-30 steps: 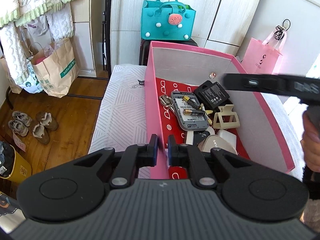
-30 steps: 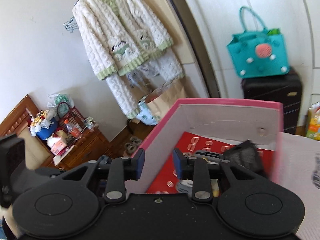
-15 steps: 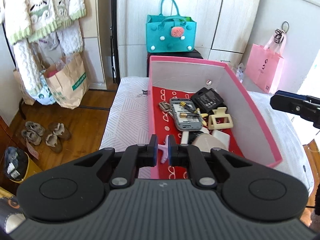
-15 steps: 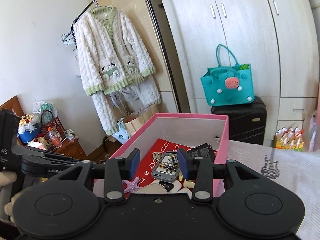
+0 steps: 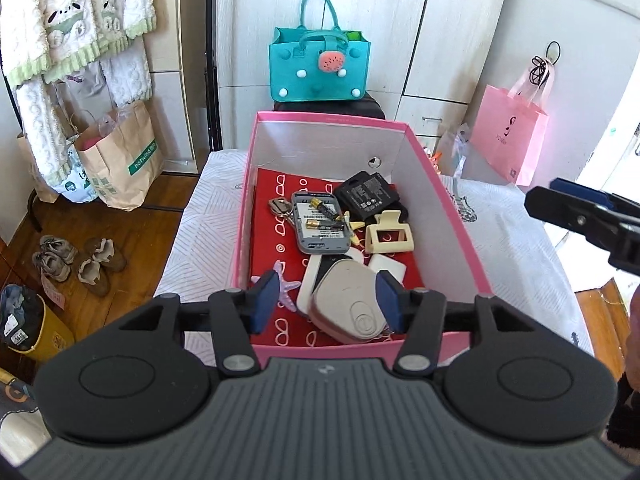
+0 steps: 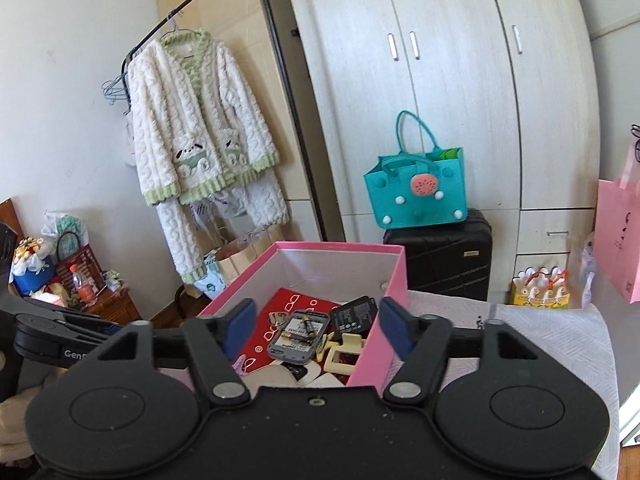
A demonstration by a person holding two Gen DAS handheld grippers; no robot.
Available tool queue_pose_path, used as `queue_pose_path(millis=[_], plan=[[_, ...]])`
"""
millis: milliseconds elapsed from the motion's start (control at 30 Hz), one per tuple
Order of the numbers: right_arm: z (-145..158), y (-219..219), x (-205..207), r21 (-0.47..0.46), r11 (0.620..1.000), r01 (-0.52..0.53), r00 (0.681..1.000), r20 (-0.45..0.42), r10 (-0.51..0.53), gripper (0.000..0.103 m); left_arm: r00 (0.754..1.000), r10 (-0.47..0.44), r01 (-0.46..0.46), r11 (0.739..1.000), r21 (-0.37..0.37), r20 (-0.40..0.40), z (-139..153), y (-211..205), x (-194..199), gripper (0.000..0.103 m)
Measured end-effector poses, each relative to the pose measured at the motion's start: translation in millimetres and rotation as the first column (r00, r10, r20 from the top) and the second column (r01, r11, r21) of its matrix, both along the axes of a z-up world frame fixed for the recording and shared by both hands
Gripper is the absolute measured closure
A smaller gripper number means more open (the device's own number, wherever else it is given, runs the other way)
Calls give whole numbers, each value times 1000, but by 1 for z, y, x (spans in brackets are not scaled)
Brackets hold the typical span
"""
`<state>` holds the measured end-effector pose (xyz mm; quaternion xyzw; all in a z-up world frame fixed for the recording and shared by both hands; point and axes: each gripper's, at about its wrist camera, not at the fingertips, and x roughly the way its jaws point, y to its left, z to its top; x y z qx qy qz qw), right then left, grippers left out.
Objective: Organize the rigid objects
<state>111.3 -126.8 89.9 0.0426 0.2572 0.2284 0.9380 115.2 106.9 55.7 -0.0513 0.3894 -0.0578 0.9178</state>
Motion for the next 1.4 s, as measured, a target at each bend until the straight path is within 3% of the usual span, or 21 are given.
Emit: queue_pose_path(millis=[33,67,233,400,467,567,800,1000,1200,1400], plan=[[-1,-2,-1,-3,1000,24,1000,-4,-24,4,1000,-1,1,1000,2,1,0,-2,0,44],[-2,-3,-1,-9,998,56,998,-9,-56,0,1000,-2,2,1000,4,0,-1,-4,-1,37],[-9,-2,-4,-137,974,179,980,-60,-189,0,999,42,-43,997,57,8,-2,-17,-7,8],[-12,-14,-7,-88,984,157,974,-151,-169,0,995,95,-98,992,85,37,2,-28,-17,6],[-11,-17,-11,-108,985,138,970,-188,-156,0,992,115,-119,987,103,45,3,-31,-19,4],[-6,-15,-29,-183,979,90,982,-150,-119,0,988,146,-151,980,131,50,5,-35,-29,4],[4,-23,-52,-244,953,177,975,-92,-204,0,989,128,-138,977,162,69,4,-48,-44,3],[0,-36,-61,-203,962,181,971,-116,-207,0,995,88,-95,983,155,56,5,-59,-50,3],[1,-46,-65,-168,938,303,945,-72,-318,0,996,79,-83,984,157,33,0,-64,-49,3],[-7,-55,-61,-184,930,319,927,-144,-346,0,995,93,-97,982,161,35,-1,-67,-48,3]])
